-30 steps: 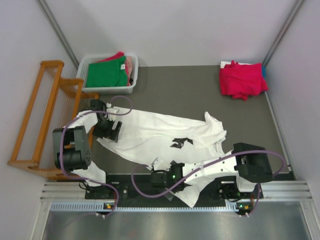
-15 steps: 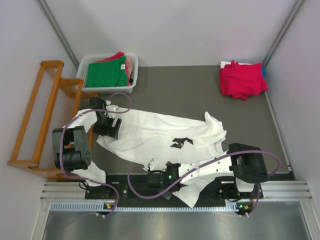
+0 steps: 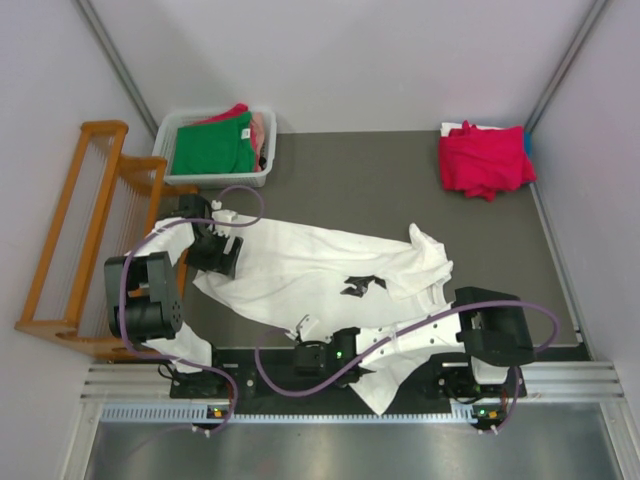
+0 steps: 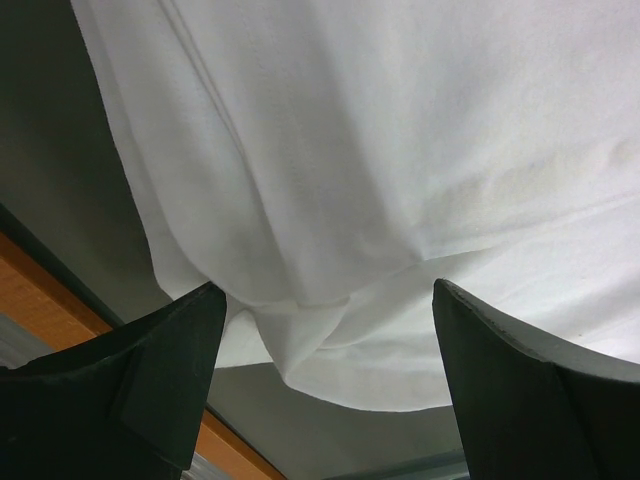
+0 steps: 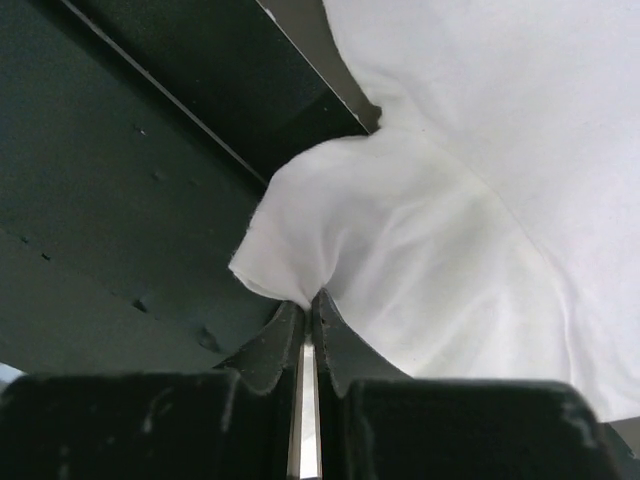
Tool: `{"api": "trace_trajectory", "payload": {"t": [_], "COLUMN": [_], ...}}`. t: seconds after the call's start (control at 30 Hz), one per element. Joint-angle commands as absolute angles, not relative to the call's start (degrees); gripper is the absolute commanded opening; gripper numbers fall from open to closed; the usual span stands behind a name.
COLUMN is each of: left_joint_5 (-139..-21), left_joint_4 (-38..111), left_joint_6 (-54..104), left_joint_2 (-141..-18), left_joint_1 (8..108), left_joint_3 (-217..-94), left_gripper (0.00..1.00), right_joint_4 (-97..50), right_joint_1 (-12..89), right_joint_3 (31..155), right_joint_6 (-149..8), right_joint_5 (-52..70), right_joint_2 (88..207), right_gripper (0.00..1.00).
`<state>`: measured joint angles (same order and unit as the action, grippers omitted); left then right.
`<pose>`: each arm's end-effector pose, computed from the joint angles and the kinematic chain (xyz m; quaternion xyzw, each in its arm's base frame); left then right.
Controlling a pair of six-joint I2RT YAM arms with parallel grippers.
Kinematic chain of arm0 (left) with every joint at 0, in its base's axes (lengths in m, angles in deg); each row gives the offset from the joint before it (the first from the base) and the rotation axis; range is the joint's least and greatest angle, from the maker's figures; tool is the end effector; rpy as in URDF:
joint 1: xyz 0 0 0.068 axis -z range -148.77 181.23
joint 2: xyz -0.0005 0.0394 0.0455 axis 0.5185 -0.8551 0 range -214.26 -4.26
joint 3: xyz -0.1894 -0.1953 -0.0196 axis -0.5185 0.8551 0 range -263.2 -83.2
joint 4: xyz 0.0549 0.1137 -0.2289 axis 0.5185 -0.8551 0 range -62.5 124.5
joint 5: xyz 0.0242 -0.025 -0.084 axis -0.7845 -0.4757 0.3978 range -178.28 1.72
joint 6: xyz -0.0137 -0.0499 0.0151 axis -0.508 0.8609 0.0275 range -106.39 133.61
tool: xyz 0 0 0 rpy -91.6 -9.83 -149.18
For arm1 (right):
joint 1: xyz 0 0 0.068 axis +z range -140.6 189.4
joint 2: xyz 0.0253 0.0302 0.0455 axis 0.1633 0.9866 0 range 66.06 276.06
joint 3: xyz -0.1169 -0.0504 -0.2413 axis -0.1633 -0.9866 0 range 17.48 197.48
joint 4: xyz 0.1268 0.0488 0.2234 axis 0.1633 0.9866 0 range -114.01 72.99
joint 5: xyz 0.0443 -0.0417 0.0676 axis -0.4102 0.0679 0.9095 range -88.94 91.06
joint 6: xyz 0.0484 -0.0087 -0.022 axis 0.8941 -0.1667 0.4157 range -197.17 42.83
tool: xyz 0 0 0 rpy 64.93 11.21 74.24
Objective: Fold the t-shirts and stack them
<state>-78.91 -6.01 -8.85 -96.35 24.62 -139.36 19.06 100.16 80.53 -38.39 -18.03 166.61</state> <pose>0.2875 0.0275 0.1761 0.1461 0.9789 -0.0490 0.1342 0.0074 0.3170 0.1653 -0.4184 0.8894 0.0029 0.1840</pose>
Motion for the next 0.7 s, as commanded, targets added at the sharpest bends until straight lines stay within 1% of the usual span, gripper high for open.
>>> {"api": "trace_trajectory", "payload": {"t": [0.0, 0.13, 0.37, 0.5, 0.53, 0.57, 0.63, 0.67], "left_joint_5": [-79.3, -79.6, -80.2, -81.3, -81.2, -81.2, -82.0, -82.5], "left_joint_4": [-5.1, -5.5, -7.1, -8.7, -9.3, -11.1, -12.8, -14.2], "left_joint_6": [-9.3, -9.1, -8.7, -9.1, -9.4, -9.8, -10.9, -11.1], "left_joint_2": [-94.6, -94.9, -94.8, -92.5, -92.2, -91.8, -91.4, -91.3], "left_joint_1": [24.5, 24.5, 24.4, 24.4, 24.4, 24.4, 24.4, 24.5], "left_joint_3": [-140.1, -141.0, -141.9, -140.4, -140.2, -140.0, -139.5, -139.3], "left_gripper": [0.89, 0.89, 0.88, 0.87, 0.78, 0.71, 0.66, 0.65], "right_joint_4": [21.8, 25.3, 32.2, 31.2, 30.8, 30.7, 29.6, 29.3], "right_joint_1": [101.1, 101.1, 101.2, 101.1, 101.2, 101.2, 101.2, 101.2], "right_joint_3": [79.9, 78.8, 76.4, 74.1, 73.8, 73.8, 73.9, 73.9], "right_joint_6": [-35.7, -33.7, -26.6, -25.1, -25.1, -25.3, -26.0, -26.3], "right_joint_5": [-20.0, -20.2, -21.0, -21.0, -21.0, -21.2, -21.3, -21.4], "right_joint_2": [162.4, 158.9, 148.8, 146.2, 146.5, 147.0, 148.5, 148.9], "right_gripper": [0.00, 0.00, 0.00, 0.00, 0.00, 0.00, 0.00, 0.00]}}
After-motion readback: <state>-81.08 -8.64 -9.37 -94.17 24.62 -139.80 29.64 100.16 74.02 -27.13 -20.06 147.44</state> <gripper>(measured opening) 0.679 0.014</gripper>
